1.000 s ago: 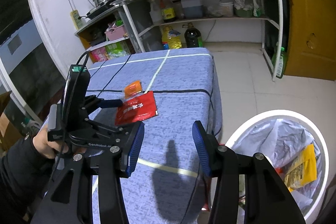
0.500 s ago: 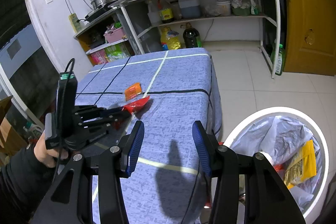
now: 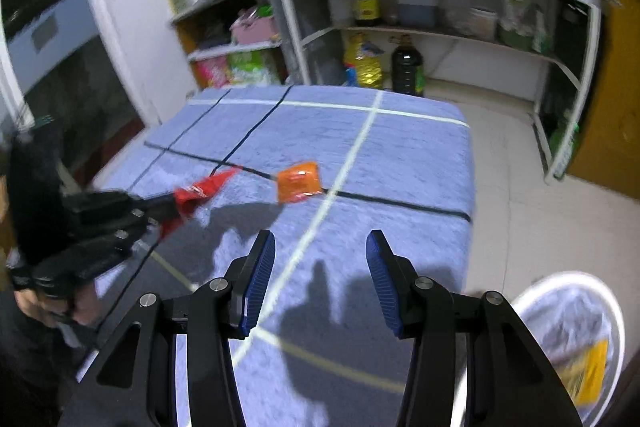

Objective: Collect trash
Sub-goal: 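Grasp the red packet with the left tool while the right tool grasps the orange sachet, then carry both items over the wastebasket and open both tools to drop them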

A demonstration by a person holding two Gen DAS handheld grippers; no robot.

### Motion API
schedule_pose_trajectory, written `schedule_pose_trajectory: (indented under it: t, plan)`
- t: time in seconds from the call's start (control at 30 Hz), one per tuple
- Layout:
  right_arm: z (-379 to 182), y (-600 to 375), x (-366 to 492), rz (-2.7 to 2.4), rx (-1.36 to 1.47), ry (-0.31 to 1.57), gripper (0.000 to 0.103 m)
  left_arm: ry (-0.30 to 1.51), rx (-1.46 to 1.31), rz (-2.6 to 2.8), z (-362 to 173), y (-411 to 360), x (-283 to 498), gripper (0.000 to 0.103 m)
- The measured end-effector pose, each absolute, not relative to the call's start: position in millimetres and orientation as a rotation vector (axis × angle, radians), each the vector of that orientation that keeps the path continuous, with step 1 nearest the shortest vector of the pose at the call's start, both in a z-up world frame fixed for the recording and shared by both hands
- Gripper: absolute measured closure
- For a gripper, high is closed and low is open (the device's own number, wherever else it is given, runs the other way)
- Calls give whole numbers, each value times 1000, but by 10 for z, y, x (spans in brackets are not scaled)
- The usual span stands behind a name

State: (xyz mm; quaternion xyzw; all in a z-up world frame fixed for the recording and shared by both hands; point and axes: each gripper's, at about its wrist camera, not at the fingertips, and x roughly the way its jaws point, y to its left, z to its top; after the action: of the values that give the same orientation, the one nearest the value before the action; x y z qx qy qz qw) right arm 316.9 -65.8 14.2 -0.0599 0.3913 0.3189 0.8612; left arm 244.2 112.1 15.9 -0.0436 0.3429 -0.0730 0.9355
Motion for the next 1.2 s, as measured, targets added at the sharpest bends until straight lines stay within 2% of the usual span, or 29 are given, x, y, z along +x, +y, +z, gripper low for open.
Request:
schedule_pose_trajectory:
  t: [0.3,0.53,0.77,0.8,0.87,1.0,1.13,1.2]
  plan:
    - [-216,193,3599,717,-336,882,54,673,-202,-83,175,1662,2356,100]
    - [-497,498,3888,705,-398,927,54,684,-211,-88,108,1732,2325,100]
    - [-528,561,3984,664,-417,906,54,696,-201,-98,74,1710,2325,100]
    - [-524,559,3992,662,-415,903,56,697,-201,-100,72,1703,2328,100]
    - [-514,555,4000,647,-424,893,67,700,-199,-101,71,1678,2330,100]
    - [-502,549,4007,650,-424,893,68,707,-193,-106,60,1641,2350,100]
    - [-430,540,3990,654,-386,875,84,715,-187,-107,45,1605,2362,100]
    - [-361,510,3974,655,-376,858,88,717,-185,-107,37,1596,2366,100]
